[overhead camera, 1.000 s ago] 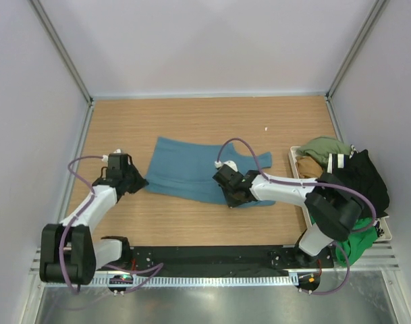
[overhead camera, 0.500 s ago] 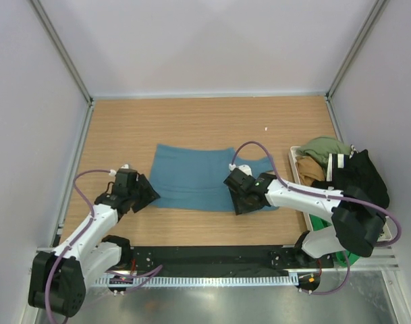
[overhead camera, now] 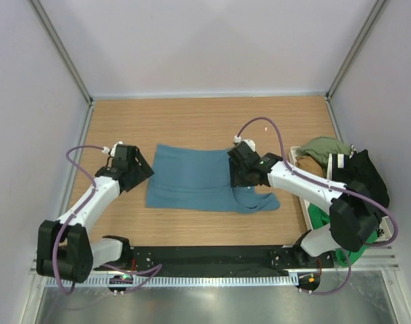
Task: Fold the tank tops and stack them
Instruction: Fold the tank top
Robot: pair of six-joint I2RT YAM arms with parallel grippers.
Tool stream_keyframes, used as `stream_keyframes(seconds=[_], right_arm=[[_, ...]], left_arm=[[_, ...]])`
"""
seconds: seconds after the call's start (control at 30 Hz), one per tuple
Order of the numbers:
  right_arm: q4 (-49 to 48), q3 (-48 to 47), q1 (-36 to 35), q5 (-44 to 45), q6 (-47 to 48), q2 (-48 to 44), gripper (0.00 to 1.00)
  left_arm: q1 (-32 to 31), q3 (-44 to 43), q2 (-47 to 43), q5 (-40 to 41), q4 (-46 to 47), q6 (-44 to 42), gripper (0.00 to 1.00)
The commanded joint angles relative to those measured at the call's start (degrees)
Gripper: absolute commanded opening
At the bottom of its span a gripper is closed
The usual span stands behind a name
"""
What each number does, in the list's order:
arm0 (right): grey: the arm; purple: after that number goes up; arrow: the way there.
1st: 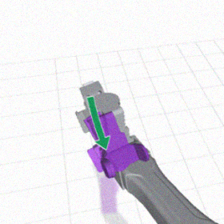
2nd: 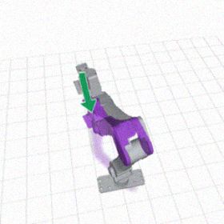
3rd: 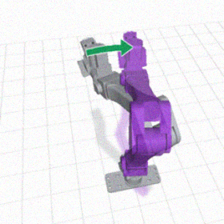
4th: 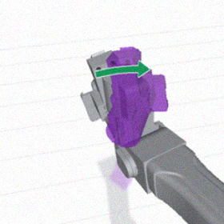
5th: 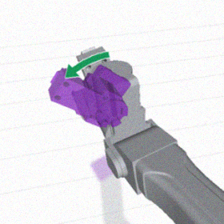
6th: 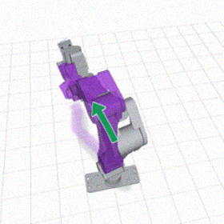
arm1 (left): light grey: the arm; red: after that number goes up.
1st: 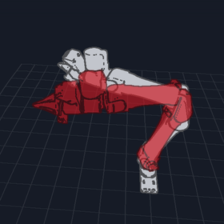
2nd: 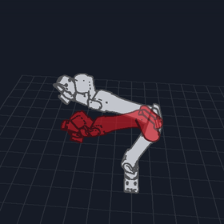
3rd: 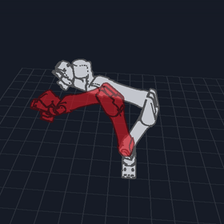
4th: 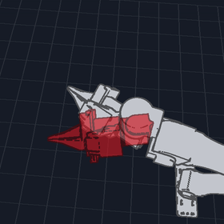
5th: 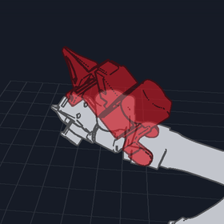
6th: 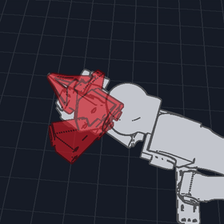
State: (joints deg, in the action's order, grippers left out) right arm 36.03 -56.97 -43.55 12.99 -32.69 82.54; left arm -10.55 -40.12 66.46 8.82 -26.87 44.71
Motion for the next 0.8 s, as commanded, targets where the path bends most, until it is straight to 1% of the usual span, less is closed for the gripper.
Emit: stream_keyframes(seconds=[0.0, 0.03, 0.1, 0.17, 0.23, 0.27, 0.3, 0.37, 0.4, 0.43, 0.5, 0.53, 0.57, 0.73, 0.77], right_arm=[[-5.88, -3.32, 6.79, -2.87, 2.62, 3.13, 0.49], [-6.58, -4.89, 7.94, -4.71, 3.15, 4.02, 0.49], [-7.73, -7.0, 10.58, -4.73, 3.94, 7.35, 0.48], [-8.08, -10.78, 11.81, -5.17, 5.0, 9.99, 0.48], [-8.69, -14.37, 13.31, -6.48, 5.53, 13.76, 0.48], [-9.39, -15.53, 13.75, -6.84, 5.44, 15.0, 0.49], [-9.92, -16.5, 14.19, -7.36, 5.27, 16.41, 0.51], [-10.8, -19.75, 15.33, -9.03, 4.48, 20.45, 0.57], [-10.89, -20.89, 15.6, -9.13, 4.3, 21.6, 0.58], [-10.98, -22.82, 16.12, -9.04, 4.04, 23.87, 0.58], [-11.6, -24.32, 16.56, -10.0, 3.34, 25.55, 0.59], [-11.77, -25.72, 16.83, -10.09, 3.24, 26.52, 0.59], [-11.86, -26.34, 17.35, -10.35, 2.98, 27.83, 0.59], [-12.74, -28.89, 18.5, -11.23, 2.98, 30.83, 0.58], [-13.0, -29.25, 18.68, -11.67, 2.98, 31.36, 0.56]], left_arm=[[1.4, -5.12, 4.81, -1.87, 5.07, -3.04, 0.73], [1.41, -6.62, 8.39, -3.01, 5.86, -3.66, 0.73], [1.41, -10.57, 11.57, -5.65, 7.18, -5.06, 0.74], [1.49, -12.69, 15.61, -6.09, 9.73, -5.33, 0.79], [1.67, -16.29, 18.43, -6.27, 10.96, -5.51, 0.79], [1.76, -17.79, 21.84, -6.62, 10.88, -5.68, 0.79], [1.67, -20.67, 23.35, -7.06, 10.79, -5.77, 0.79], [1.84, -23.41, 28.43, -7.76, 10.35, -6.21, 0.78], [1.93, -25.95, 30.21, -8.03, 10.26, -6.3, 0.78], [2.02, -27.19, 31.7, -8.64, 9.83, -6.47, 0.77], [2.11, -30.26, 35.73, -8.64, 9.56, -6.56, 0.73], [2.28, -31.24, 37.07, -10.64, 9.47, -6.65, 0.71], [2.2, -33.51, 39.69, -10.84, 9.12, -6.83, 0.68], [2.37, -38.98, 45.33, -10.93, 7.1, -7.44, 0.61], [2.29, -39.51, 45.95, -11.02, 6.92, -7.53, 0.57]])
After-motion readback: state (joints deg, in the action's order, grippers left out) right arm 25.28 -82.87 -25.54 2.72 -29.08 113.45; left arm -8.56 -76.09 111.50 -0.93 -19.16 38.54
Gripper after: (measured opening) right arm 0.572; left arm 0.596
